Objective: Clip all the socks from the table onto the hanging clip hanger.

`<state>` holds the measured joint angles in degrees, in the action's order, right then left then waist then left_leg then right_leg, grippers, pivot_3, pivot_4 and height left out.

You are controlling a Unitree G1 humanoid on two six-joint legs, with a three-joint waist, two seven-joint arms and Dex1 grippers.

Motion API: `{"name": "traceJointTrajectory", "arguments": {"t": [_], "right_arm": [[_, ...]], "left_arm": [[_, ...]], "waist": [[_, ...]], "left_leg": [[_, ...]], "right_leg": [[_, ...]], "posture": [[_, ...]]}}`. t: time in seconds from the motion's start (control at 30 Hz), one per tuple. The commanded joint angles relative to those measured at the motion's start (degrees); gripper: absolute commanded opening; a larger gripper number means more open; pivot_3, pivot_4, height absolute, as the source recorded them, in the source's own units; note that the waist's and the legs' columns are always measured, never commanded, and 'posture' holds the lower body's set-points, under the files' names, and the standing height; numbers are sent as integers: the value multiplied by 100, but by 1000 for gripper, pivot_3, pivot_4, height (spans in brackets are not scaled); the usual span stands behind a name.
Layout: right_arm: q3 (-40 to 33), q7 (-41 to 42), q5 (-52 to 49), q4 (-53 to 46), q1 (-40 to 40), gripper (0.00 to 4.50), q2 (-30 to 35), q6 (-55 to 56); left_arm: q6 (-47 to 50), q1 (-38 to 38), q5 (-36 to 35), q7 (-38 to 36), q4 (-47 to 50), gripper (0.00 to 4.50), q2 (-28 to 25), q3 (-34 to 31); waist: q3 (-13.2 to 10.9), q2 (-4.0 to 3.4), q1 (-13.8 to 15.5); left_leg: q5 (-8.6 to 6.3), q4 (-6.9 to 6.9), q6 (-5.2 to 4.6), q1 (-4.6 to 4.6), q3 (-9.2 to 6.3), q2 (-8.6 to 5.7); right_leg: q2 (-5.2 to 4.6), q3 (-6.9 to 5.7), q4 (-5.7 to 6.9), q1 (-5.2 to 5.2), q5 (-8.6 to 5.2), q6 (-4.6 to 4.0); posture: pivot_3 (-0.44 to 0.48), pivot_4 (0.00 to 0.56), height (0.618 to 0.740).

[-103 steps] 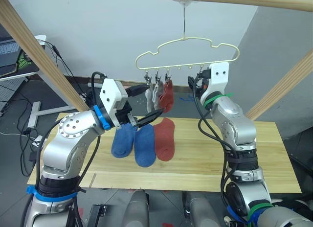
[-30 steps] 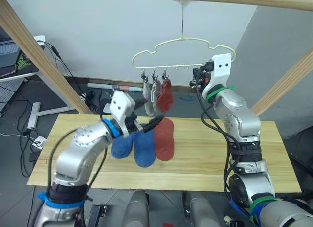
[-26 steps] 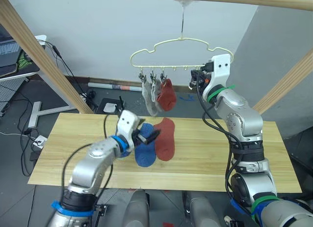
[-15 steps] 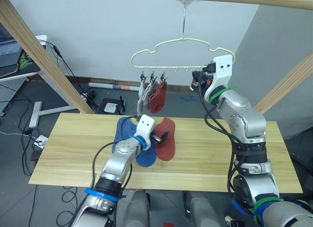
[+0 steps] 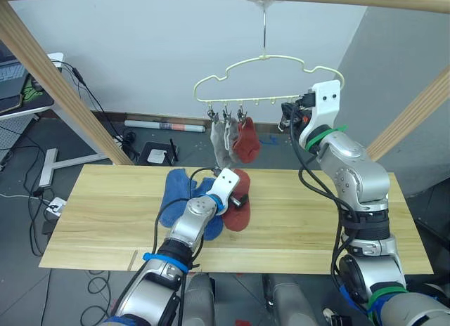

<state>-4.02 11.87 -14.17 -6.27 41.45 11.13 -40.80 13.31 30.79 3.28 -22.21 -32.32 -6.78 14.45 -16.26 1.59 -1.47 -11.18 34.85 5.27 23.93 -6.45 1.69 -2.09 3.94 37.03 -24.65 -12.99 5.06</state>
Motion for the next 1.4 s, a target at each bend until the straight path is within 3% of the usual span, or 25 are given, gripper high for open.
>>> {"name": "traceJointTrajectory", "arguments": {"t": [0.03,0.37,0.47,0.6,0.7,0.93,1.13,1.4], "right_arm": [[-33,-106,54,-25,-127,0,56,-125],[-20,-131,29,-49,-118,0,87,-186],[-17,-118,19,-79,-129,0,100,-211],[-344,4,-454,-215,-40,0,129,-801],[-617,59,-821,-279,89,0,217,-1373],[-1703,-586,-1544,55,733,0,-90,-2661],[-2942,-1619,-1929,309,1423,0,-719,-3545],[-3272,-2083,-2113,195,1585,0,-965,-3882]], "left_arm": [[-92,10,100,-92,-55,3100,72,87],[-235,-312,314,-217,166,45,1,215],[-305,-396,305,-273,289,19,15,191],[-557,-891,-1004,-1133,1641,19,172,-435],[-484,-1151,-1374,-1469,2437,19,-1,-581],[-414,-1344,-1661,-1361,3569,19,84,-599],[-532,-1156,-1552,-1084,3583,19,314,-492],[-674,-895,-1436,-852,3304,19,480,-449]], "waist": [[0,0,-14],[1,0,-19],[2,0,-19],[2,0,-17],[2,0,-8],[2,-2,-13],[2,-2,-13],[2,-2,-15]], "left_leg": [[0,0,0,0,0,0],[0,-1,0,-2,-1,0],[0,-1,0,-3,-1,0],[0,-3,0,0,0,1],[0,-3,0,7,-5,0],[0,0,-1,1,-4,1],[0,0,-2,4,-6,0],[0,-1,-3,6,-5,-1]], "right_leg": [[0,0,0,0,0,0],[0,0,0,2,0,0],[0,0,1,2,0,0],[-3,0,-3,1,0,-2],[-3,-4,-5,-1,13,-25],[-3,-3,-5,4,-2,-14],[-2,-6,-5,3,9,-23],[-2,-7,-7,3,5,-19]], "posture": [[3,287,740],[8,275,740],[12,271,740],[10,266,740],[10,265,740],[13,266,740],[15,269,740],[15,269,740]]}}
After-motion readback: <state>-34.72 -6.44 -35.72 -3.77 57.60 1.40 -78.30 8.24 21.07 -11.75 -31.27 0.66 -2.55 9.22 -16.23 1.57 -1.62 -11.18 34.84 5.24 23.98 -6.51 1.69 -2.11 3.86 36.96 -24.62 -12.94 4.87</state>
